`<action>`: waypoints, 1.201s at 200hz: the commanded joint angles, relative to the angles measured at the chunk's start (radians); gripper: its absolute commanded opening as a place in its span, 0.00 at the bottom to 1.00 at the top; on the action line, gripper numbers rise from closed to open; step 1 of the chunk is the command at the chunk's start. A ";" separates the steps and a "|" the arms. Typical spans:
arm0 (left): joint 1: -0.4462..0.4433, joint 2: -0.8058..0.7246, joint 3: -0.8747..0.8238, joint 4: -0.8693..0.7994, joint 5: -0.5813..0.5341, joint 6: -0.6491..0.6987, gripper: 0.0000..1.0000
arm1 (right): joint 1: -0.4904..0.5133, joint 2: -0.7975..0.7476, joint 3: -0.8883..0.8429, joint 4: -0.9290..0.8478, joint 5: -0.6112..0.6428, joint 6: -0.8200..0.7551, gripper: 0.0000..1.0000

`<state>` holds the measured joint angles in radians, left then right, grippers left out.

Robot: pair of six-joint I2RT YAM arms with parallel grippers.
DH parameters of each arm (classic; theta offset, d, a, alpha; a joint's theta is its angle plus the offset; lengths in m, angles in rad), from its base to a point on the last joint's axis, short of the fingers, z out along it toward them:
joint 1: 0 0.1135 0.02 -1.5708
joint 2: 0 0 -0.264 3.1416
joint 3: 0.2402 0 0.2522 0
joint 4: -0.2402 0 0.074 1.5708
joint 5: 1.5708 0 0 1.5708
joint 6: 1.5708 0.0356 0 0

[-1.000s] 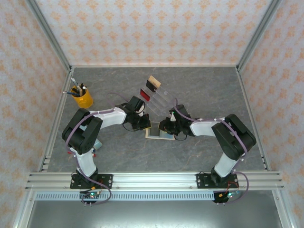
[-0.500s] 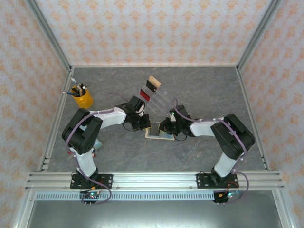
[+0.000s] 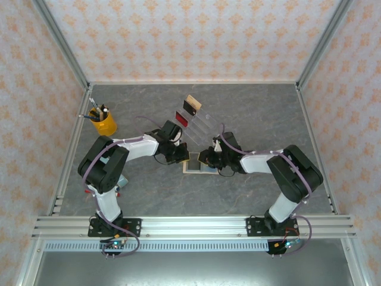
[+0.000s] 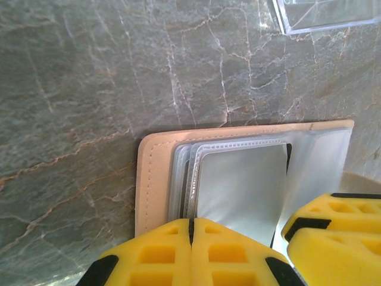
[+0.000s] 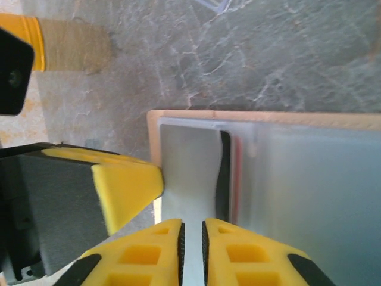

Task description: Take the credit cards out of the card holder

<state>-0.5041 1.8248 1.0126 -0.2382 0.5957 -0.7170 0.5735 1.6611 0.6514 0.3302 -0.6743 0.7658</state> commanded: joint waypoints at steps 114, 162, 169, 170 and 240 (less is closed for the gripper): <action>-0.009 0.079 -0.054 -0.121 -0.128 0.015 0.00 | 0.003 0.015 0.039 -0.107 0.105 -0.025 0.23; -0.009 0.078 -0.055 -0.114 -0.119 0.016 0.00 | 0.003 0.025 0.022 -0.013 0.035 -0.010 0.18; -0.009 0.079 -0.056 -0.112 -0.116 0.016 0.00 | 0.003 0.024 0.021 -0.002 0.030 -0.007 0.17; -0.010 0.079 -0.057 -0.112 -0.116 0.016 0.00 | 0.003 0.024 0.021 -0.001 0.030 -0.007 0.17; -0.009 0.079 -0.060 -0.105 -0.108 0.014 0.00 | 0.003 0.044 0.044 -0.065 0.058 -0.023 0.21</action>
<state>-0.5041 1.8263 1.0122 -0.2379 0.5957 -0.7166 0.5732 1.6817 0.6724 0.2844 -0.6281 0.7616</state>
